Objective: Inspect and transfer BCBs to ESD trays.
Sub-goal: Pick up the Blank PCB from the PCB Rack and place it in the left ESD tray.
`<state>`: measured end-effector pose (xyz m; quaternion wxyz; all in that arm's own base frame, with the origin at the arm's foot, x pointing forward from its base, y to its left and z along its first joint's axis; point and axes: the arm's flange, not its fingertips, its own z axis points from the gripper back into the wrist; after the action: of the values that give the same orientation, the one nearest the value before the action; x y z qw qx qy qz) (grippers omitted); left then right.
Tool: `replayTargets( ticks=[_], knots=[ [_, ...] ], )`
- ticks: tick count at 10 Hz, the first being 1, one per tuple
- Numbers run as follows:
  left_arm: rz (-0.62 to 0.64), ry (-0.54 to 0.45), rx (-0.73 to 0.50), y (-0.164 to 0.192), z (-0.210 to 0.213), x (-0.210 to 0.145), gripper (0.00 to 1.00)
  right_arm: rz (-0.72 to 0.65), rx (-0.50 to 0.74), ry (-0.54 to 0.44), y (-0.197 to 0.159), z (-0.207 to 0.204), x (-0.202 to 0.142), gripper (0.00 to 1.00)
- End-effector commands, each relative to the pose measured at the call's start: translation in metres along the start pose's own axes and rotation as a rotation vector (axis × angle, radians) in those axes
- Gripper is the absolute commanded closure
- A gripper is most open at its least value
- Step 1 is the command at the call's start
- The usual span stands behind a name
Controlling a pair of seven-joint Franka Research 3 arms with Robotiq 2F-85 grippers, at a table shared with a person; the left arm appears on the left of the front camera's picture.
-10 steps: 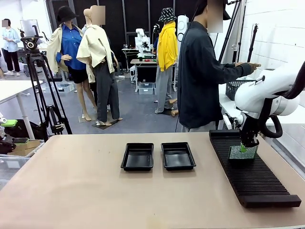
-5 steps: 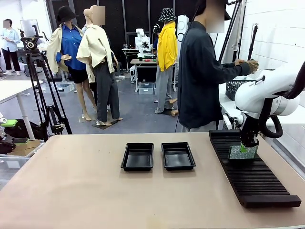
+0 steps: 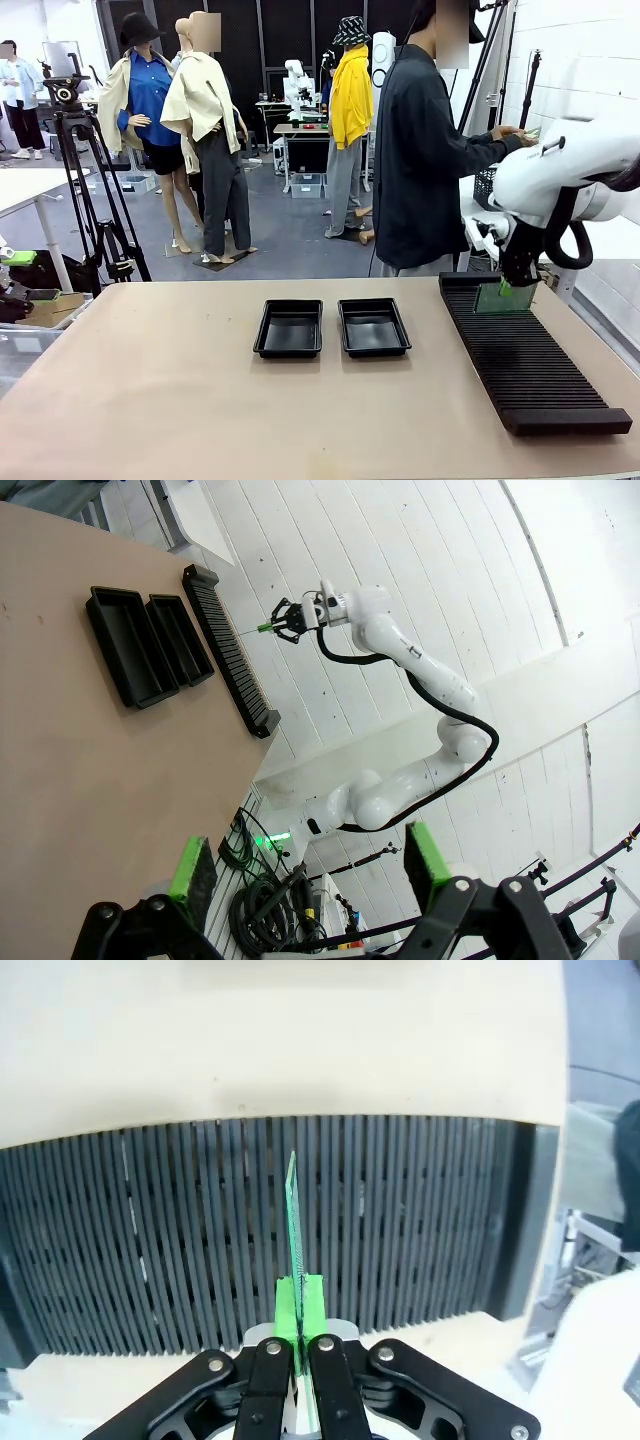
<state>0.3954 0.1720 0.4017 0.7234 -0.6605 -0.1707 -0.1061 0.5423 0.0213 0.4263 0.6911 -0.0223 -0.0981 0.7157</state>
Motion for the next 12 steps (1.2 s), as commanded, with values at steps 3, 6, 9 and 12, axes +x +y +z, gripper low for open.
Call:
replayTargets(
  ticks=[3,6,9,12],
  knots=[
    [-0.002,-0.001,0.008,-0.001,0.001,-0.001,0.0,-0.002,-0.049,0.099,0.031,0.062,0.031,1.0],
    [-0.002,-0.001,0.008,-0.001,0.001,-0.001,0.0,-0.076,0.005,0.125,0.052,0.083,0.052,1.0],
    [-0.002,-0.001,0.008,-0.001,0.001,-0.001,0.0,-0.364,-0.102,0.05,0.068,0.083,0.071,1.0],
    [-0.002,-0.001,0.008,-0.001,0.001,-0.001,0.0,-0.687,-0.153,0.079,0.086,0.085,0.092,1.0]
  ],
)
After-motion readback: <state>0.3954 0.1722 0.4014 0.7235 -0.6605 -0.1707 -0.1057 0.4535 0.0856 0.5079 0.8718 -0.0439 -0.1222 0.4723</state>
